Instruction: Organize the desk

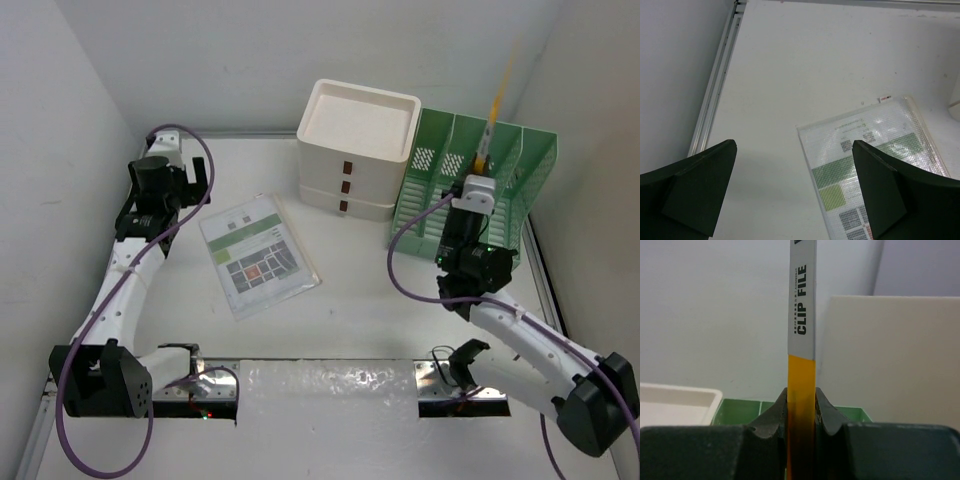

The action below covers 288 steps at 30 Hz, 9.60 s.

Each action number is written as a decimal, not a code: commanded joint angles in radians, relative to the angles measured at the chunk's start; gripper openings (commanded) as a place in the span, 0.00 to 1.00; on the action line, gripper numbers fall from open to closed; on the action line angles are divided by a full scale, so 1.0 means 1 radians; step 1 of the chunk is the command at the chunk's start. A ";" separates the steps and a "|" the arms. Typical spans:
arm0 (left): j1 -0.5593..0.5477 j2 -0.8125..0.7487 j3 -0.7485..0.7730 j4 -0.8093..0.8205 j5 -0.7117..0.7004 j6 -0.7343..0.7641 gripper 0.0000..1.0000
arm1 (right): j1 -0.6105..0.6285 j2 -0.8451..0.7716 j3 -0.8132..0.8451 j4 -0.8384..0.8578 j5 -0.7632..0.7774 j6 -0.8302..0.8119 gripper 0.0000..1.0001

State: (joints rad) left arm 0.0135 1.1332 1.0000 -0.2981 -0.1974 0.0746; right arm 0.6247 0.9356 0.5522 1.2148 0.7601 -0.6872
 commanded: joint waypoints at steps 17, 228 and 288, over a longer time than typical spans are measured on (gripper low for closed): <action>0.016 0.007 -0.014 0.083 -0.008 0.017 1.00 | -0.296 0.123 0.078 -0.038 -0.229 0.502 0.00; 0.103 0.060 0.097 -0.320 1.043 0.889 1.00 | 0.256 0.671 0.434 -1.052 -1.061 0.397 0.00; -0.202 0.600 0.353 -0.554 1.070 1.397 0.00 | 0.317 0.520 0.399 -1.018 -0.745 0.428 0.16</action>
State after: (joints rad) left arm -0.1822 1.8519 1.3510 -1.0275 0.8520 1.7092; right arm 0.9329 1.5623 0.9405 0.0803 -0.1146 -0.3508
